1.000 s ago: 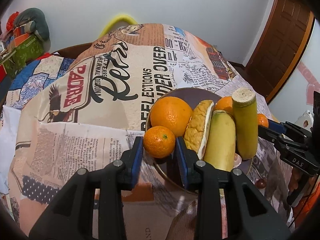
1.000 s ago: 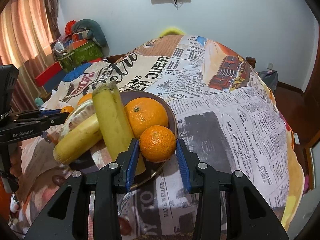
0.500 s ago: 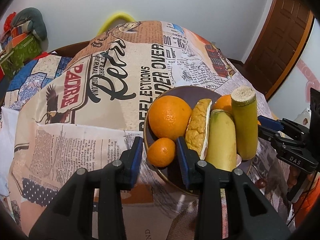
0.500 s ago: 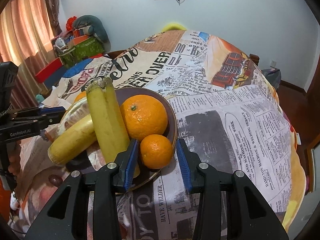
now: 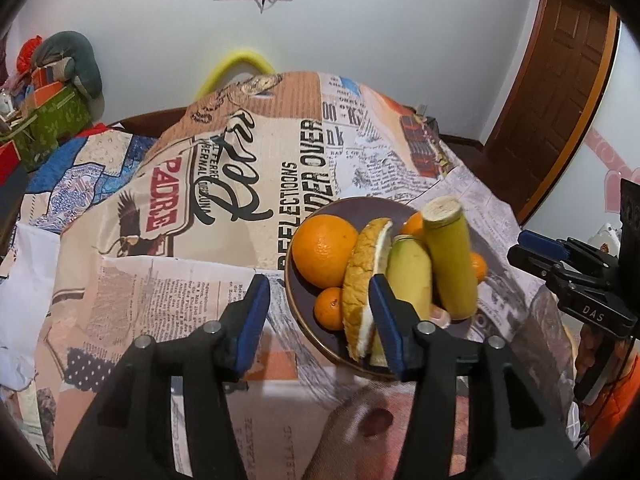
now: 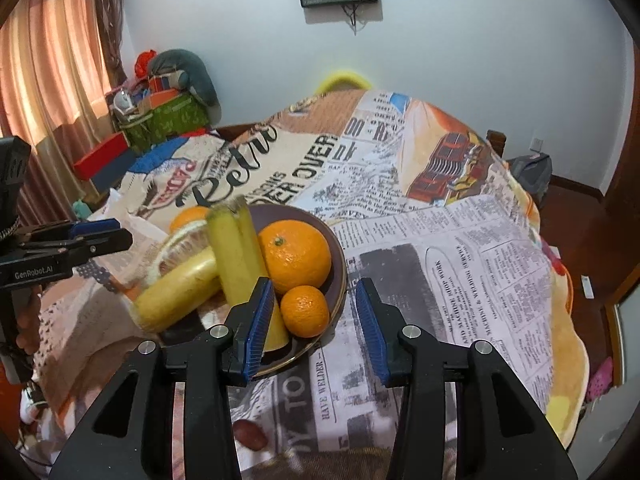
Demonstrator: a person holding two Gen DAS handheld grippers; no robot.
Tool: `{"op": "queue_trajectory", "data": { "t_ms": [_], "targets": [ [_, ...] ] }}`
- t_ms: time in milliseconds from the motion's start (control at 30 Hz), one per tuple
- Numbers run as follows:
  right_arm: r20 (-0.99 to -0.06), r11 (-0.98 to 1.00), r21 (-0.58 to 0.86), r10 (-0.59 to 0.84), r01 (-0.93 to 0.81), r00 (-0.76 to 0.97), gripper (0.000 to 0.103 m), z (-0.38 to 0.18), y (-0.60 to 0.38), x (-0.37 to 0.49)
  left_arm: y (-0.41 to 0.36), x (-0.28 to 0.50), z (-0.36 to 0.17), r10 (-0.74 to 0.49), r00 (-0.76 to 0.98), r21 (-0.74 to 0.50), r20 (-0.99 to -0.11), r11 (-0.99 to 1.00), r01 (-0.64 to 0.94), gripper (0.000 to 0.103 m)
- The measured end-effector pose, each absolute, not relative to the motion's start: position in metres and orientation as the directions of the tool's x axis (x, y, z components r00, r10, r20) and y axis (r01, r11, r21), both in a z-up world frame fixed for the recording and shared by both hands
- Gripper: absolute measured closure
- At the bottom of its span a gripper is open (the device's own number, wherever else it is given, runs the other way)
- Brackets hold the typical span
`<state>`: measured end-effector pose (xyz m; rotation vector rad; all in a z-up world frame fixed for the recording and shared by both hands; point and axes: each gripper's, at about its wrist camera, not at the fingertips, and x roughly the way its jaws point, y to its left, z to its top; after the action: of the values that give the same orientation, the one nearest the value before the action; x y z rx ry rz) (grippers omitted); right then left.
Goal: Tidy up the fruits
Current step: 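Place the right gripper's orange on the plate while the left gripper places its orange, then grasp a red date with the right gripper while the left gripper grasps another date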
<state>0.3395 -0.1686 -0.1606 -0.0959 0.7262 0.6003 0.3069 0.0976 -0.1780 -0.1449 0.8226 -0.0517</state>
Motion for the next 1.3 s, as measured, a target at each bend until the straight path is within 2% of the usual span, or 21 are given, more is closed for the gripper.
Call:
{"op": "queue_trajectory", "data": {
  "t_ms": [200, 333, 567, 1233, 1300],
  "targets": [
    [-0.638, 0.831, 0.12, 0.483, -0.543, 0.599, 0.064, -0.149, -0.175, 0.322, 0.089, 0.283, -0.163, -0.114, 0.685, -0.152, -0.719, 0.988, 0.005, 0.051],
    [-0.64, 0.831, 0.136, 0.489, -0.54, 0.593, 0.064, -0.148, -0.18, 0.307, 0.084, 0.264, -0.155, -0.119, 0.698, -0.156, -0.706, 0.988, 0.011, 0.043],
    [-0.647, 0.832, 0.145, 0.49, -0.536, 0.585, 0.064, -0.153, -0.186, 0.284, 0.074, 0.24, -0.158, -0.122, 0.68, -0.151, -0.723, 0.988, 0.017, 0.042],
    [-0.727, 0.828, 0.191, 0.481, -0.528, 0.491, 0.063, -0.207, -0.182, 0.264, 0.059, 0.226, -0.229, -0.134, 0.558, -0.159, -0.819, 0.987, 0.004, 0.042],
    [-0.728, 0.825, 0.199, 0.485, -0.529, 0.483, 0.063, -0.21, -0.18, 0.265, 0.058, 0.228, -0.232, -0.137, 0.556, -0.16, -0.82, 0.987, 0.007, 0.046]
  ]
}}
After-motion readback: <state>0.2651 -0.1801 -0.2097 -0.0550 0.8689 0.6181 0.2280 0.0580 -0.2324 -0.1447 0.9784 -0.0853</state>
